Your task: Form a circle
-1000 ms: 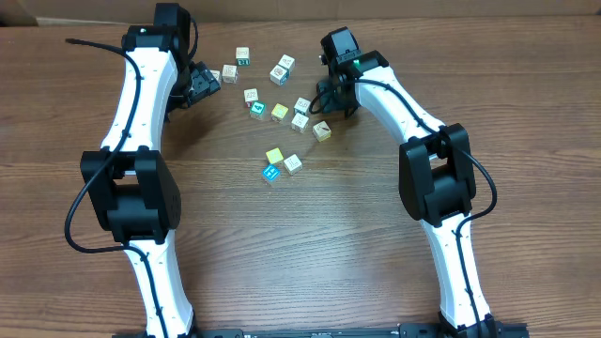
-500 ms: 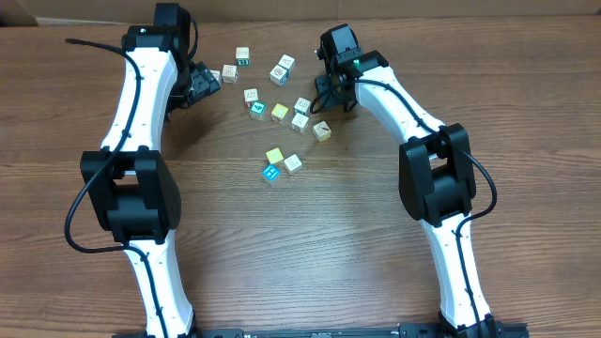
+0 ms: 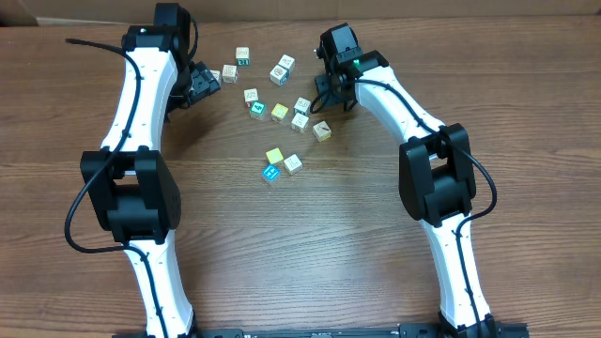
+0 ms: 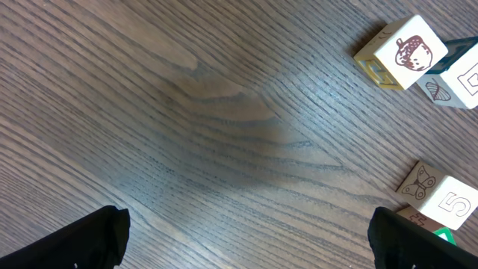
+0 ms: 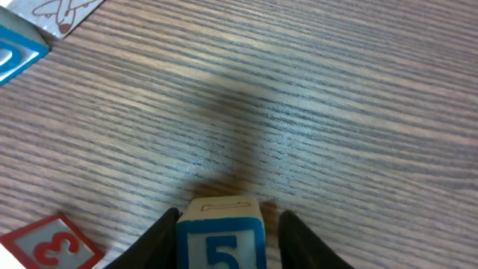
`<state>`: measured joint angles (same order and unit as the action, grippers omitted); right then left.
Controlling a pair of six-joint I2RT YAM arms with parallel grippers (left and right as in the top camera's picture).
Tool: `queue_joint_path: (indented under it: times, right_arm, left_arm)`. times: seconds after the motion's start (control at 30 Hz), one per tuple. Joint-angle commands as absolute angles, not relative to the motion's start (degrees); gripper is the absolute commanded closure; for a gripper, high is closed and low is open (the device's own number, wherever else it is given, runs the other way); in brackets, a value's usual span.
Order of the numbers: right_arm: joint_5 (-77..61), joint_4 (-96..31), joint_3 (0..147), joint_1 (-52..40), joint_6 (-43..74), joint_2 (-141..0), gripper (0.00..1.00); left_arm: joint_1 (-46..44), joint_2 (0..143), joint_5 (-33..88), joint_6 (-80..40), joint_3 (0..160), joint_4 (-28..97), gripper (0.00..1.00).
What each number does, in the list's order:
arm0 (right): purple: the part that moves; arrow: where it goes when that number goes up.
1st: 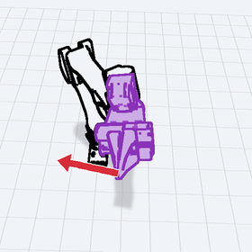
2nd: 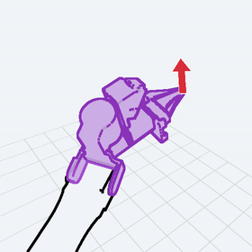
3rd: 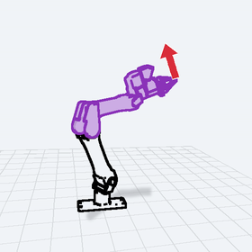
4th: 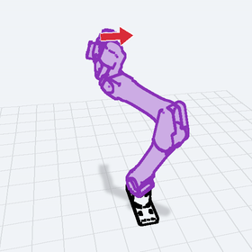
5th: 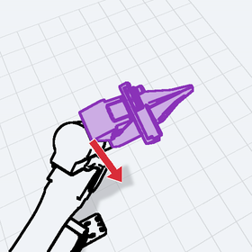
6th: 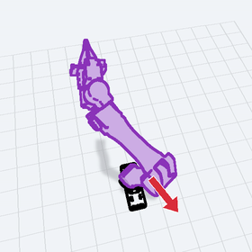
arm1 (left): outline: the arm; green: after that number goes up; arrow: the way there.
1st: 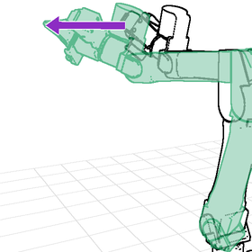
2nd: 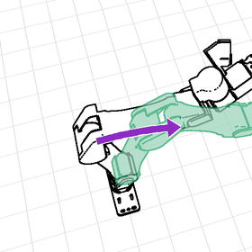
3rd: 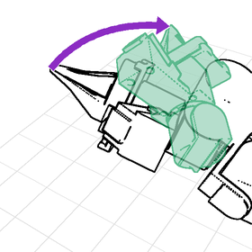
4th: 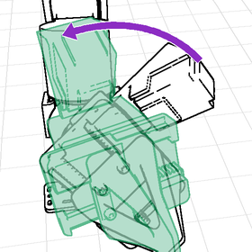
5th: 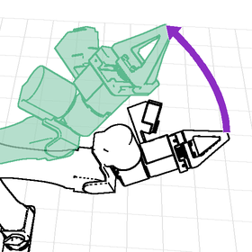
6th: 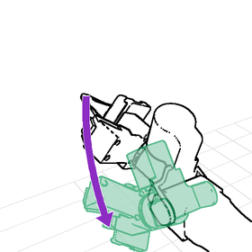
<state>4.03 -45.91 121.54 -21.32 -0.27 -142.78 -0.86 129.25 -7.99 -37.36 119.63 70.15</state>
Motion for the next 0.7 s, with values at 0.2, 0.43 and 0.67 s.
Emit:
queue_joint_path:
  times: [0.2,0.43,0.67]
  right_arm:
    - [4.45,-46.52,122.65,-21.15,-0.51,-139.17,0.64]
    - [4.43,-46.57,122.65,-21.15,-0.51,-139.17,0.71]
    - [4.45,-46.59,122.65,-21.15,-0.49,-139.17,0.71]
  left_arm:
    - [-0.78,128.6,-8.49,-37.28,120.49,70.22,0.01]
    - [-0.78,128.6,-8.49,-37.28,120.49,70.22,0.0]
    - [-0.78,128.6,-8.47,-37.28,120.49,70.22,0.0]
